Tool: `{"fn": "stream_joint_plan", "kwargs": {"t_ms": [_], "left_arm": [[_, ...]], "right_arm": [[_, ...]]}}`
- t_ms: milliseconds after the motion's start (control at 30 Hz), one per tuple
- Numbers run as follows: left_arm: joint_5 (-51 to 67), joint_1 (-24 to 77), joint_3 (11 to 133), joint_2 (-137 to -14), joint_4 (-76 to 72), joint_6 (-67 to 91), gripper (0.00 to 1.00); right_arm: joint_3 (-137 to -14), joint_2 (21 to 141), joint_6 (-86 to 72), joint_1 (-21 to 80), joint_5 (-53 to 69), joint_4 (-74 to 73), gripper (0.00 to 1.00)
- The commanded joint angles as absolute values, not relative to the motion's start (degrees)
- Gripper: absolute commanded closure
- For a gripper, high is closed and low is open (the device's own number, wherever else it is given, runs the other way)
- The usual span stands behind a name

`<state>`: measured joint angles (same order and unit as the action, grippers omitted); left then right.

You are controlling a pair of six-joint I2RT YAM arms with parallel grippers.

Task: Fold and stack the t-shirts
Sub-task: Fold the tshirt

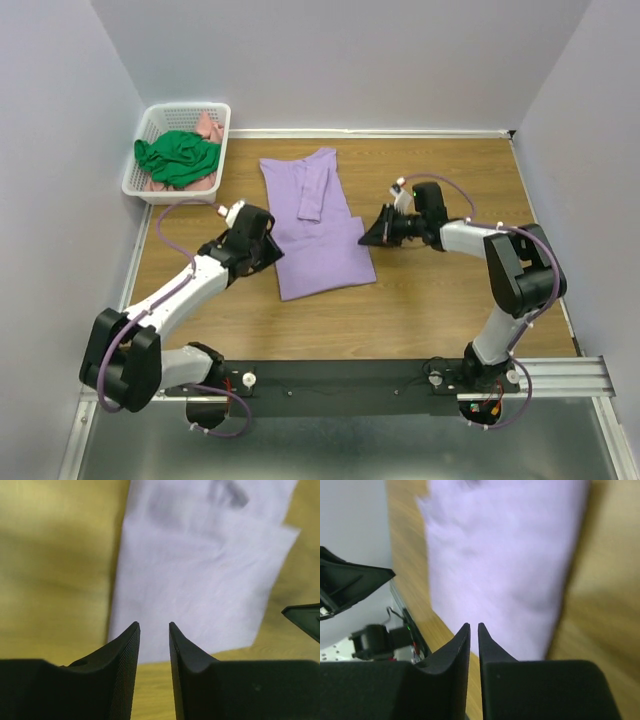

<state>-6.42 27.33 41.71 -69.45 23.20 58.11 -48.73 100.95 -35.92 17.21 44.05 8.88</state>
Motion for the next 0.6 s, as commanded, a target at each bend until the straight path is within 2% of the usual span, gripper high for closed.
{"fn": "stream_joint_plan", "kwargs": {"t_ms": [0,267,567], "left_arm": [[-6.2,22.9,47.1,-74.5,16.5,49.2,0.62],[-3.3,16.2,56.0,-94.0,10.6,44.5,0.77],[-2.1,12.0,56.4,-103.4,8.9,44.7,0.81]], "right_arm": [[-59.2,103.9,-37.2,17.8,44.6,7.8,0.8],[-72.2,119.6,-36.7,17.7,43.8,7.8,0.8],[-73.4,127.4,-35.8,16.9,39.3,7.8,0.8]]}}
